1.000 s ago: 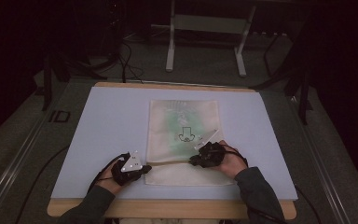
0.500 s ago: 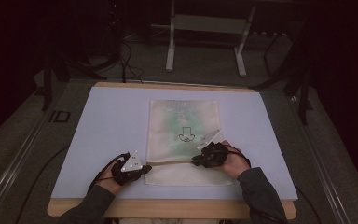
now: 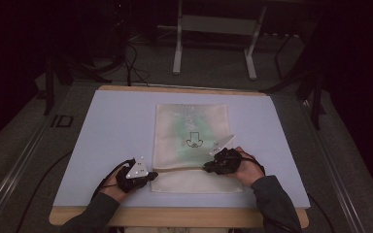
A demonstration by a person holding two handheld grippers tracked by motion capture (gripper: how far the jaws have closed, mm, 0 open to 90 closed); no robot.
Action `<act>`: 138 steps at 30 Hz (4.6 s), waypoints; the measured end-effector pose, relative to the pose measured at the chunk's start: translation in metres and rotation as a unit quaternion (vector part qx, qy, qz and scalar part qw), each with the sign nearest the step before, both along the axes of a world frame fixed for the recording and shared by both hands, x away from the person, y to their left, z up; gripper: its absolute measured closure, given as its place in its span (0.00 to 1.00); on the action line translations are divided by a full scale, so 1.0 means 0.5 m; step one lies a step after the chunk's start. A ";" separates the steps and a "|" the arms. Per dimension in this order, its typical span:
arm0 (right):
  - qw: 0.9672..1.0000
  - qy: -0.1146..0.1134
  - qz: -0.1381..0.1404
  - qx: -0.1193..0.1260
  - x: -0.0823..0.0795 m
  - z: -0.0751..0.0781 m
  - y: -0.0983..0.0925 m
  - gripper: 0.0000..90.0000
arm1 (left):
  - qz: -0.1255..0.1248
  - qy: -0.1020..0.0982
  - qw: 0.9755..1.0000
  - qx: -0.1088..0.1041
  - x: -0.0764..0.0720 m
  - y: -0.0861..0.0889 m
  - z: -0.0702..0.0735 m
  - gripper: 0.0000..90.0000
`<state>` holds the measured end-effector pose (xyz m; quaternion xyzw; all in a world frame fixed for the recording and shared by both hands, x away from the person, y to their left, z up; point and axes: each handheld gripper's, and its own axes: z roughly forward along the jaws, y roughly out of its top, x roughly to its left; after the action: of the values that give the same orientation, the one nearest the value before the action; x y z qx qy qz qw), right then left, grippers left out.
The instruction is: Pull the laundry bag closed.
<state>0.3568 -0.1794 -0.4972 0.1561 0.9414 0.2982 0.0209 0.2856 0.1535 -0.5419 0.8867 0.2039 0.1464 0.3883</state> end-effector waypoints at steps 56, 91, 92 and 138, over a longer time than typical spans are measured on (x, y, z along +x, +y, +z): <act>0.999 0.010 -0.040 0.010 -0.008 -0.005 -0.087 0.91 | 0.000 0.001 1.000 0.000 0.000 0.000 0.000 1.00; 0.998 0.013 -0.065 0.020 -0.014 -0.008 -0.136 0.91 | -0.001 0.002 1.000 0.001 0.001 0.001 0.001 1.00; 0.998 0.012 -0.066 0.019 -0.014 -0.008 -0.138 0.91 | -0.001 0.001 1.000 0.001 0.001 0.001 0.001 1.00; 0.988 -0.015 -0.131 0.087 -0.019 0.015 -0.200 0.79 | -0.001 -0.005 1.000 0.005 -0.002 -0.001 0.001 0.99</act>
<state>0.3471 -0.2796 -0.4895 0.2746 0.8832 0.3756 0.0598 0.2847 0.1530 -0.5417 0.8880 0.2005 0.1516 0.3850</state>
